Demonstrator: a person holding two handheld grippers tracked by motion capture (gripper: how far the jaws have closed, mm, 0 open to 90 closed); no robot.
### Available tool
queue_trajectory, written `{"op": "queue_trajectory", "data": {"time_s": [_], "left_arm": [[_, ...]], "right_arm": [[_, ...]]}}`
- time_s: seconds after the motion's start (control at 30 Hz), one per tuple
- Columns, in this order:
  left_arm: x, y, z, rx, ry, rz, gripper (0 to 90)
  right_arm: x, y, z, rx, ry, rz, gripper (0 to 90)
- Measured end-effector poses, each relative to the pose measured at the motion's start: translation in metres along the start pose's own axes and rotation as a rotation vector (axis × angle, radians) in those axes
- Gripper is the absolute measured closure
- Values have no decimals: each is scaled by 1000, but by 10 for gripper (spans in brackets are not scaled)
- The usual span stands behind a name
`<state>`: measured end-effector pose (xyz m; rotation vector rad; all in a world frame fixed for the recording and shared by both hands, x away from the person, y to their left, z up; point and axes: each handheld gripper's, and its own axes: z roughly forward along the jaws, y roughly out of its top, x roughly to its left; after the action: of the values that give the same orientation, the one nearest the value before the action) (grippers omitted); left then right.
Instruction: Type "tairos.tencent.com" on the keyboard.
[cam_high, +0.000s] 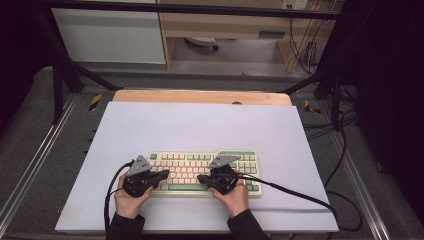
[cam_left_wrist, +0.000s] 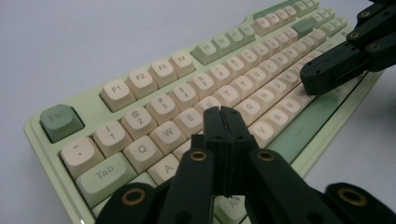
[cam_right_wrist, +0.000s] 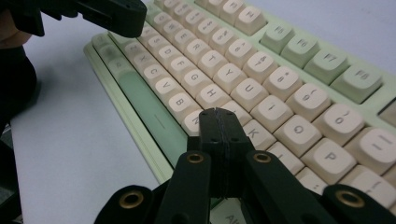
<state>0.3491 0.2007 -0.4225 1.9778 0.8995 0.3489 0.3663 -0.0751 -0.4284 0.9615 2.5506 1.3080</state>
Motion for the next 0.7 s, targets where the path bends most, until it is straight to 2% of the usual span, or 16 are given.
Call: {"op": "queue_trajectory", "data": {"time_s": [0.07, 0.13, 0.27, 0.33, 0.47, 0.6, 0.7], "left_arm": [[-1, 5, 0, 1, -1, 6, 898], [-1, 12, 0, 2, 2, 12, 879], [-3, 18, -2, 6, -5, 47, 778], [-3, 15, -3, 29, -5, 52, 710], [-1, 7, -7, 21, -7, 44, 602], [2, 0, -14, 43, 5, 42, 472], [8, -6, -19, 80, -5, 26, 329]], "right_arm": [[-1, 3, -5, -6, -6, -4, 900], [-3, 5, -11, -12, -22, -6, 862], [-12, 4, -26, -26, -41, 9, 814], [-17, -1, -35, -25, -52, 14, 781], [-29, -13, -53, -36, -72, 41, 703], [-43, -27, -73, -50, -105, 74, 578], [-49, -35, -85, -54, -127, 75, 461]]}}
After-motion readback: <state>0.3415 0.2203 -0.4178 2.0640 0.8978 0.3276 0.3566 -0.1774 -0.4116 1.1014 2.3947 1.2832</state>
